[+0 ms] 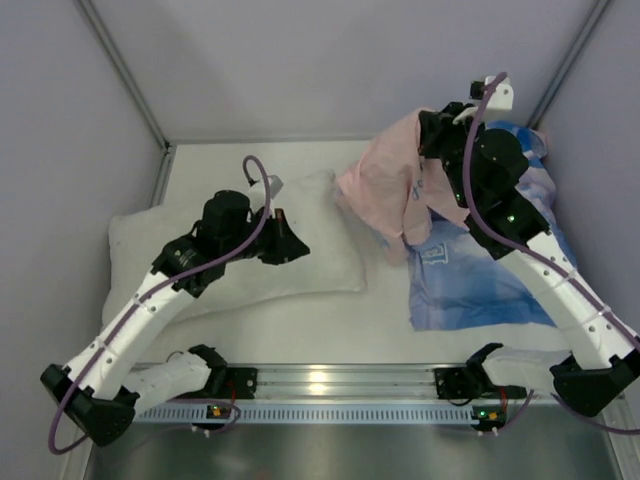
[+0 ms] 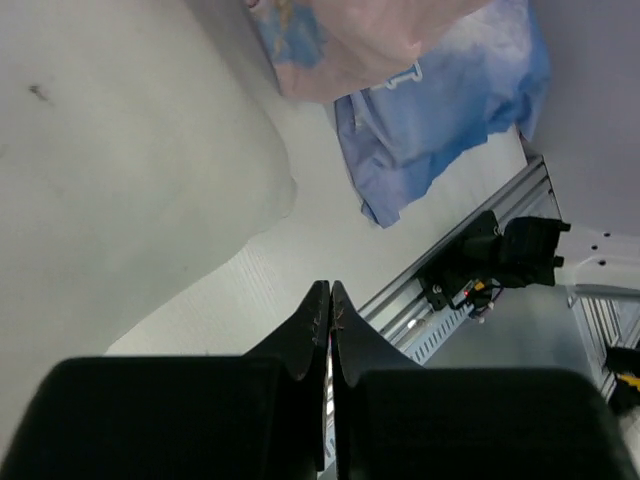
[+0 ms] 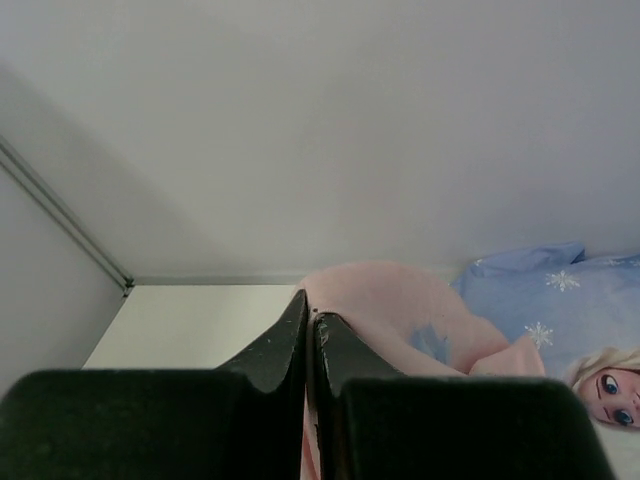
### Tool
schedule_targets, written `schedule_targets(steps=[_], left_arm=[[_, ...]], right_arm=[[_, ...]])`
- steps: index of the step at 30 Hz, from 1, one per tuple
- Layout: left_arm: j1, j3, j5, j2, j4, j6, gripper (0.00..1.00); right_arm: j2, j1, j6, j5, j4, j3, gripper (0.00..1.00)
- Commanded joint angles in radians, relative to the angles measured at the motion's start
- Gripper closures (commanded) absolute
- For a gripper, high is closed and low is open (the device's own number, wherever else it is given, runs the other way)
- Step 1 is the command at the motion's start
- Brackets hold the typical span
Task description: Remove the pillowcase from the pillow
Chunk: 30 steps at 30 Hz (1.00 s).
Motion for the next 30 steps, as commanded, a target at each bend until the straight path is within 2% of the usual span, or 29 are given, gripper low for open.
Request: schedule_targets(steps=[1,4,6,12,15,17,21,22,26,30], left_arm=[[-0.045,-0.062,0.135,0.076,0.121,-0.004,1.00],[-0.089,-0.099,0.097,0.173,0.120,-0.015,1.00],[-0.122,-0.102,0.040,0.290,0.121,-0.021,1.00],[-0.128,-0.020,-0.066,0.646,0.118,-0.005,1.00],[-0.062,0.065,-0.121,0.757,0.106,-0.028,1.00],[0.054,0.121,-0.086,0.785,0.108,-0.062,1.00],[0.254,0.218,-0.136,0.786,0.100,-0.078,1.00],[0.332,0.238,-0.138,0.783,0.089,-0.090,1.00],[0.447,0.319,-0.139,0.778,0.046,-0.081,1.00],[0.527,0.306,-0.133,0.755,0.049,-0.093,1.00]], right_arm=[[-0.093,-0.004,0.021,-0.045,-0.014,0.017,1.00],[-0.141,-0.004,0.038,-0.063,-0.030,0.010,1.00],[-0.156,-0.004,0.058,-0.083,-0.057,0.023,1.00],[-0.189,-0.004,0.121,-0.223,-0.100,0.059,1.00],[-0.193,-0.004,0.132,-0.252,-0.114,0.064,1.00],[-0.192,-0.002,0.139,-0.281,-0.129,0.064,1.00],[-0.166,0.003,0.147,-0.330,-0.139,0.047,1.00],[-0.158,0.004,0.147,-0.338,-0.142,0.049,1.00],[-0.095,0.013,0.149,-0.385,-0.140,0.067,1.00],[-0.014,0.022,0.152,-0.473,-0.136,0.136,1.00]])
